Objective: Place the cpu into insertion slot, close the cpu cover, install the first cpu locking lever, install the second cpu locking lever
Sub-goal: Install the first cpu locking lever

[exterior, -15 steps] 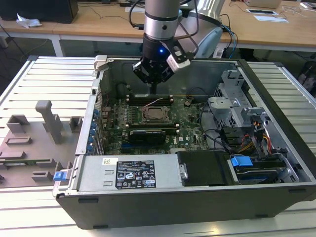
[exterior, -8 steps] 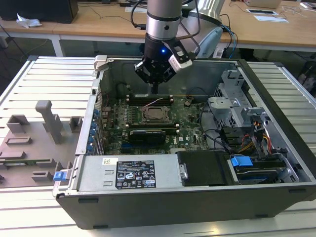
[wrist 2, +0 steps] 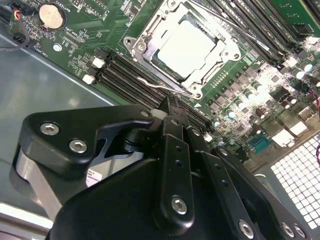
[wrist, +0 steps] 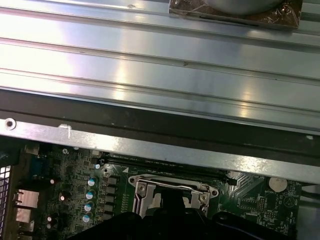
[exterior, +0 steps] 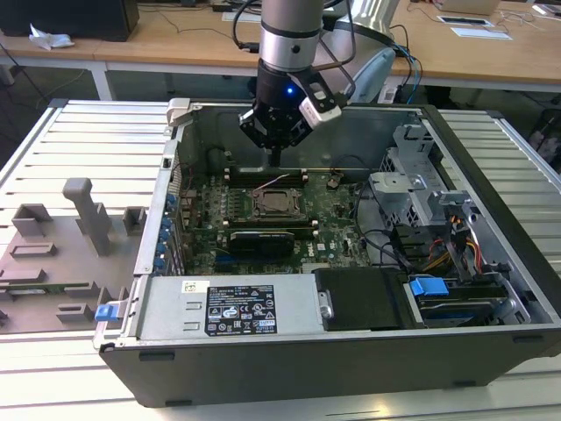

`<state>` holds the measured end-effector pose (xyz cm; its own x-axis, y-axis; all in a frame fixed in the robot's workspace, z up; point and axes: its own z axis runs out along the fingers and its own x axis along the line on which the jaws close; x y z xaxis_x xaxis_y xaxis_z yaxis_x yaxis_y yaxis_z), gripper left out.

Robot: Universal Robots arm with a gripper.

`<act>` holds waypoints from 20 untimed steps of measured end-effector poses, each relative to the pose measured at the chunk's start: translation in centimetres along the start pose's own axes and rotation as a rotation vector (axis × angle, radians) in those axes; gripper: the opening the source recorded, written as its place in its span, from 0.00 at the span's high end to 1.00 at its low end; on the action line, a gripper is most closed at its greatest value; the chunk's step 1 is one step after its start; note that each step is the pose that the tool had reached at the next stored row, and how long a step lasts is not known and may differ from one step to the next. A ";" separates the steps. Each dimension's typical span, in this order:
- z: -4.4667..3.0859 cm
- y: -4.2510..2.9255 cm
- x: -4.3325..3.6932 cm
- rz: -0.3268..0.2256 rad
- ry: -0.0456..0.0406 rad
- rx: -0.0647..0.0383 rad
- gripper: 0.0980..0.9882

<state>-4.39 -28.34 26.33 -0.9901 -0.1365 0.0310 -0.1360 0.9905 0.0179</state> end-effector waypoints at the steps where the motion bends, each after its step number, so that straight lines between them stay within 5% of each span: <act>1: 0.02 0.00 0.00 0.003 -0.0002 0.000 0.99; 6: 0.27 -0.01 -0.01 0.057 -0.0011 -0.003 0.99; 11: 0.42 -0.19 0.01 0.074 -0.0040 -0.028 0.99; 20: 0.62 -0.68 0.08 0.076 -0.0042 -0.030 0.99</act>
<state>-4.39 -29.01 25.70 -0.9977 -0.0603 0.0293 -0.0590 0.9972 0.0455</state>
